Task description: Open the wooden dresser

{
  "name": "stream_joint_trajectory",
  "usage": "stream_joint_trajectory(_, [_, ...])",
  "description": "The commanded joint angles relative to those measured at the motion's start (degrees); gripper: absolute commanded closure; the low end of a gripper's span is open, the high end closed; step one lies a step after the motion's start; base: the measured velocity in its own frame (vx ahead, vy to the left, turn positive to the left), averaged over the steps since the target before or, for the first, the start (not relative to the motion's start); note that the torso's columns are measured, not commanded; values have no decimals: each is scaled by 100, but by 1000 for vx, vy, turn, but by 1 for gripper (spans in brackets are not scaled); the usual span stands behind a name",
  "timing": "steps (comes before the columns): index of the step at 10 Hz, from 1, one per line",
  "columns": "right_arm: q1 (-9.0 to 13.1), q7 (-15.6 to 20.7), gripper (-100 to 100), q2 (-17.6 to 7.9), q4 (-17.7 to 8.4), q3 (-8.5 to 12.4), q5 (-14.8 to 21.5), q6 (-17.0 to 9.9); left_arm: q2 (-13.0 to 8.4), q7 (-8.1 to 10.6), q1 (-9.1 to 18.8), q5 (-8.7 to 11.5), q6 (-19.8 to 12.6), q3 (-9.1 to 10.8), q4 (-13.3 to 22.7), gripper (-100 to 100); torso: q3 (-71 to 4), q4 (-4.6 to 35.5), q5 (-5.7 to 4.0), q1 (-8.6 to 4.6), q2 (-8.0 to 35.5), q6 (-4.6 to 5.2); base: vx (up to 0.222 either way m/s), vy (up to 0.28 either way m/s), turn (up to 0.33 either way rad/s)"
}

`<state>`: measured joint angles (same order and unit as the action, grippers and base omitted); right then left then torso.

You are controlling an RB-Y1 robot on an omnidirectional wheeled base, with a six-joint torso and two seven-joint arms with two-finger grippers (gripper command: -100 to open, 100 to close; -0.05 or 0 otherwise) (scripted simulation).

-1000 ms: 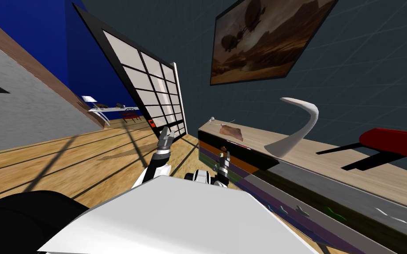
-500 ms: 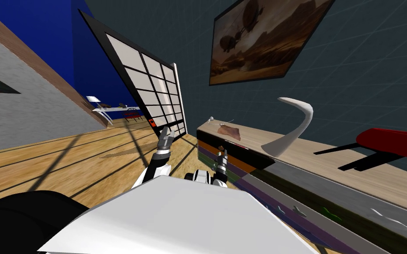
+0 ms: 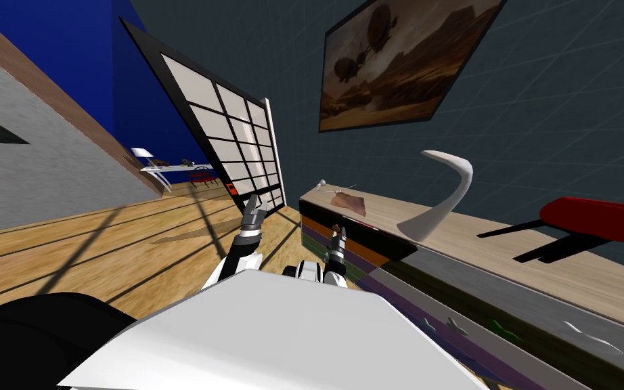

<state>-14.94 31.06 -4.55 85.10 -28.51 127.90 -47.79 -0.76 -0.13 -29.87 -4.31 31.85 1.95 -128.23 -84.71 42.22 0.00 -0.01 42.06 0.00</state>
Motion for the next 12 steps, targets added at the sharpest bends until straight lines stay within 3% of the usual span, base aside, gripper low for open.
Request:
stream_joint_trajectory(1, [-54,-142,100,-80,-103,-39,53,-146,0,0,1,0,0,0,0,0,14,6,1,5,25,0,-46,26,53])
stream_joint_trajectory(2, [0,-67,100,-43,-86,-10,25,-60,1,0,2,0,0,-1,0,0,33,14,4,15,54,-1,-29,14,3])
stream_joint_trajectory(6, [-152,95,100,107,162,-116,131,8,1,0,3,0,-1,-2,0,0,36,33,13,25,65,-4,-149,51,-34])
stream_joint_trajectory(7, [-162,62,100,75,88,-97,101,13,1,0,4,0,-1,-1,0,0,33,41,15,18,65,-2,-92,24,2])
stream_joint_trajectory(12, [-341,117,100,181,272,-255,287,-39,1,0,3,0,-1,-2,0,0,56,58,17,19,108,7,-156,66,-14])
